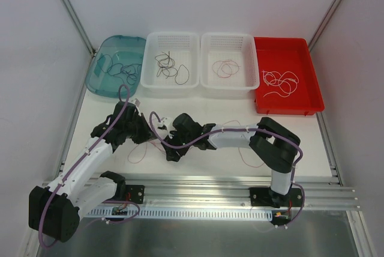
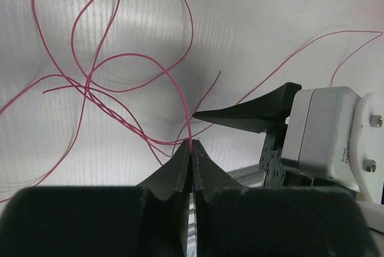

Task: Untangle the cables

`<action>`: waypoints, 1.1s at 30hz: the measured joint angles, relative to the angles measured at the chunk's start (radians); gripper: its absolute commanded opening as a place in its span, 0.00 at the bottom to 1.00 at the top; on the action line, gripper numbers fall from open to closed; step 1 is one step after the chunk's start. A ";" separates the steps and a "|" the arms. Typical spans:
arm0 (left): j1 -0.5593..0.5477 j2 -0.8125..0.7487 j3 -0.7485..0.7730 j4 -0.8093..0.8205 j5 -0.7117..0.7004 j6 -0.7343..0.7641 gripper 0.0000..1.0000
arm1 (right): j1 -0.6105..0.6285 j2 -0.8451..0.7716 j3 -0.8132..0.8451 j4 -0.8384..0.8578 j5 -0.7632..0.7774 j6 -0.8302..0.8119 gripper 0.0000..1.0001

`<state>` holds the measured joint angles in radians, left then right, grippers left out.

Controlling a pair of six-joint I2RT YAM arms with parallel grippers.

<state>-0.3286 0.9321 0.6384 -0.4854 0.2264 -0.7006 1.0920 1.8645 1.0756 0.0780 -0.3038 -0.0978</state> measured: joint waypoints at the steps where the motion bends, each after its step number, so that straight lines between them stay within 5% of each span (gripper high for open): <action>1: 0.000 0.000 0.000 0.000 0.000 0.000 0.00 | 0.001 0.001 0.000 0.000 -0.001 0.000 0.56; 9: 0.000 0.001 0.003 0.000 -0.002 0.000 0.00 | 0.009 0.002 0.000 0.000 -0.018 -0.001 0.42; 13: 0.000 0.002 0.014 0.000 -0.013 0.001 0.00 | 0.010 0.002 0.000 0.000 -0.018 -0.001 0.20; 19: 0.000 0.002 0.018 -0.002 -0.034 0.006 0.00 | 0.011 -0.002 -0.016 -0.008 0.005 -0.015 0.01; 33: 0.075 0.016 0.022 -0.047 -0.182 0.080 0.00 | -0.029 -0.368 -0.134 -0.196 0.132 -0.077 0.01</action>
<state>-0.2535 0.9485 0.6601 -0.5323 0.0441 -0.6201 1.0626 1.4963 0.9417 -0.1184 -0.1719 -0.1745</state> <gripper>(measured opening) 0.006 0.012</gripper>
